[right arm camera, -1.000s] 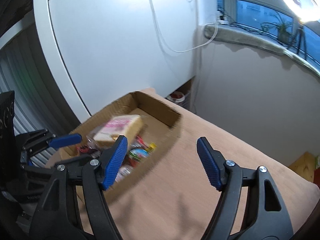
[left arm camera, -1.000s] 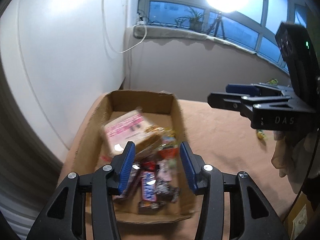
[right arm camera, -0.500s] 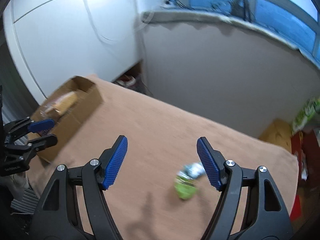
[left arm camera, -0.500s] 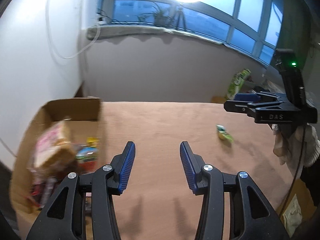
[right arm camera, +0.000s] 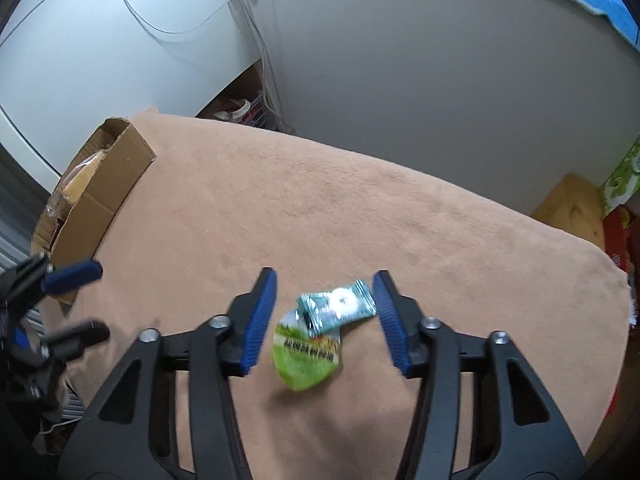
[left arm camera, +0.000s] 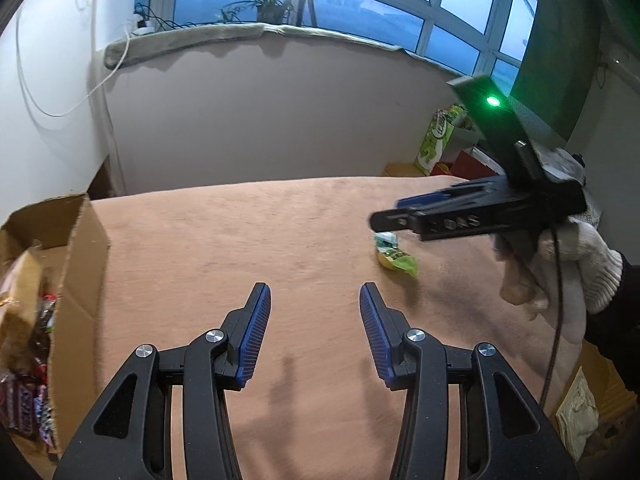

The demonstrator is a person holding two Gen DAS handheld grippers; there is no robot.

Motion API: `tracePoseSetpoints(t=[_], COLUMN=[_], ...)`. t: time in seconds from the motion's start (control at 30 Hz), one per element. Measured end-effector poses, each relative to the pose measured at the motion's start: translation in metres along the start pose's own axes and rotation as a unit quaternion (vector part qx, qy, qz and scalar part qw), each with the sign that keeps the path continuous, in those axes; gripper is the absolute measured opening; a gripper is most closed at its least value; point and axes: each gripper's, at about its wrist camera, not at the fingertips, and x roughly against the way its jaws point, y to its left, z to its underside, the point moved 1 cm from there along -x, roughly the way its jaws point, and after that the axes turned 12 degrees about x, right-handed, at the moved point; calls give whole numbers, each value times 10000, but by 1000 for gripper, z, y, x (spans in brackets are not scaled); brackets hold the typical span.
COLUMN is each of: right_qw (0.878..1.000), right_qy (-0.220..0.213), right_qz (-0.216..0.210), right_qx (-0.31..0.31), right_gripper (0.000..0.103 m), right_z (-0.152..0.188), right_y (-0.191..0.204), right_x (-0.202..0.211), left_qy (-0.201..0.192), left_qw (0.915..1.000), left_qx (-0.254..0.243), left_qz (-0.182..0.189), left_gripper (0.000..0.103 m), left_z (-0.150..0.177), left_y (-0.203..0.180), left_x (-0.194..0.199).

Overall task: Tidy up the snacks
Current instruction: 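Move both open tools back to the green pouch and green candy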

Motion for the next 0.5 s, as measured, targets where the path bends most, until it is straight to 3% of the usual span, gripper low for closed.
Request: tracePoseSetpoints(t=[0.07,0.27,0.5], right_qw=[9999,9964,9948], right_qy=[30,112,583], right_qz=[-92,-841,-840], right_qx=[-71,-13,23], right_gripper=[38,32,32], right_z=[-4,-10,-7], right_y=[-4,2,0], right_x=[-6,-17,-31], left_qy=[34,137,236], left_qw=[10000,9999,9996], left_qx=[-28,-36,-43], left_qz=[4,89,146], left_gripper=[45,45,45], left_z=[2,1,5], left_y=[-3,-9,-14], left_x=[-3,-12,-18])
